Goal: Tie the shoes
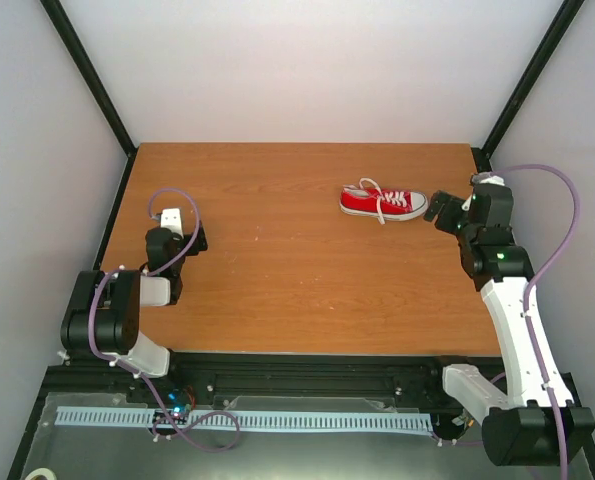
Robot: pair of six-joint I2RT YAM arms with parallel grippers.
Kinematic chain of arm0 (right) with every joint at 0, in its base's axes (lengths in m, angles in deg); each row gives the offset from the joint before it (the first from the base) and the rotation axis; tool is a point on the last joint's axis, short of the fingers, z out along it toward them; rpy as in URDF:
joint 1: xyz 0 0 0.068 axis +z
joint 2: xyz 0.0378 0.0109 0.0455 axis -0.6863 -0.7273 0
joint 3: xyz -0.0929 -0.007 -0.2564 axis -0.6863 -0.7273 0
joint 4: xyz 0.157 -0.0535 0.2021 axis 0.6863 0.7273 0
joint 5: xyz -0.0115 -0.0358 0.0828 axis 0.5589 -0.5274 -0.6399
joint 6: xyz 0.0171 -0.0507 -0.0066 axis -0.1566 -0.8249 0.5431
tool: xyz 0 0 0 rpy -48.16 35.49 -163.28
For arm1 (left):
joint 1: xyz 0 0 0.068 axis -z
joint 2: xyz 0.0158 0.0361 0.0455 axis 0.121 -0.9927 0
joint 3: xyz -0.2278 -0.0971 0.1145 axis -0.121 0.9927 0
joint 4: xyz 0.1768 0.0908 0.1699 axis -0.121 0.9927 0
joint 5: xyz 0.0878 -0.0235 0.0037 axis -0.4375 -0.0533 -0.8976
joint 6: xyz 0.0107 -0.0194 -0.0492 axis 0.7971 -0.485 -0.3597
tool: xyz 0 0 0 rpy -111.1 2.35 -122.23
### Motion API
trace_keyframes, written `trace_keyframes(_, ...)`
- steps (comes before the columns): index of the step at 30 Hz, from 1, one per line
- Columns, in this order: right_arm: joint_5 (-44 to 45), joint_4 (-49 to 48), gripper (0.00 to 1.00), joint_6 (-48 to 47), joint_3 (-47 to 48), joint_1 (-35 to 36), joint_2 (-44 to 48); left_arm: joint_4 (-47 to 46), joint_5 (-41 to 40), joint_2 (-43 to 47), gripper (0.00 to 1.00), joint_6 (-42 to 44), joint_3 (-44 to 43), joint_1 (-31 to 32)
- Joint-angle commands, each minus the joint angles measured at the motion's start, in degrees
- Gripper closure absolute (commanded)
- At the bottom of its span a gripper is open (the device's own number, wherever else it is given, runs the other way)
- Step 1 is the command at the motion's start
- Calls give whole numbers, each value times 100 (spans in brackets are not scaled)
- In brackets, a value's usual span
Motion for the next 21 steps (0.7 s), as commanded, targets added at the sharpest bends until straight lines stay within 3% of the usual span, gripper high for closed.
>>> trace_keyframes(1,825,218,0,370,122,-8,-161,-318,15,72,0,131,-103,-16)
trace_keyframes(4,844,51,0,576,54,-21,-376,-318,13,70,0,124,-103,-15)
trace_keyframes(12,-850,195,0,866,818,-3,-2303,-319,15,71,0,133,-105,-18)
trace_keyframes(21,-1642,-167,0,1862,1560,154,-4116,-326,18,72,0,129,-103,-20)
